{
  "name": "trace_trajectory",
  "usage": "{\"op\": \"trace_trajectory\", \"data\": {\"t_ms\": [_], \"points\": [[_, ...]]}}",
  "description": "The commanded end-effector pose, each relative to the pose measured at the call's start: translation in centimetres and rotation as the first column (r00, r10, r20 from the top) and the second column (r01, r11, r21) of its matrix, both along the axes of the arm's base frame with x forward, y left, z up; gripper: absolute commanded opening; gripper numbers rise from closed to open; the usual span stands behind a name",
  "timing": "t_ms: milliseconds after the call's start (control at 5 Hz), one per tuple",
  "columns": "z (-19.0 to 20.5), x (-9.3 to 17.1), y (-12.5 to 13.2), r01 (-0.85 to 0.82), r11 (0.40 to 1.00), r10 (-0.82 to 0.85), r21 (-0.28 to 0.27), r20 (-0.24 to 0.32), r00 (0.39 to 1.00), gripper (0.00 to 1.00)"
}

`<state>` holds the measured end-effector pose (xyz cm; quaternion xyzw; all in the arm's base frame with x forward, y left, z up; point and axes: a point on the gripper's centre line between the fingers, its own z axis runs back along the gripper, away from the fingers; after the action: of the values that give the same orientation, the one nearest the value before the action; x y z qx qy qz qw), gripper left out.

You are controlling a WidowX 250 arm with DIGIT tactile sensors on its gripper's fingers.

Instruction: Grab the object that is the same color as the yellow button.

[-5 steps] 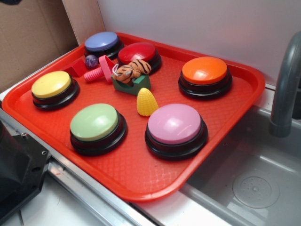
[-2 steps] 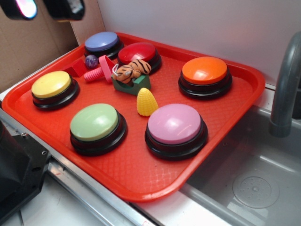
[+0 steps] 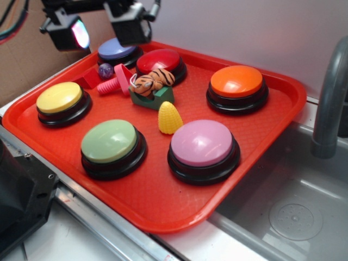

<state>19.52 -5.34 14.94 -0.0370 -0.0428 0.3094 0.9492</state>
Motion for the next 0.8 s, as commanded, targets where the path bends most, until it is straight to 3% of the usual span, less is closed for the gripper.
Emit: {"op": "trace_trajectory", "data": {"t_ms": [0, 600], "points": [[-3.9, 4.0, -0.8, -0.161, 0.987, 0.160, 0.004, 0.044, 0.986, 1.00], [-8.7, 6.5, -1.6, -0.115, 0.992, 0.118, 0.040, -0.059, 0.991, 1.00]]}}
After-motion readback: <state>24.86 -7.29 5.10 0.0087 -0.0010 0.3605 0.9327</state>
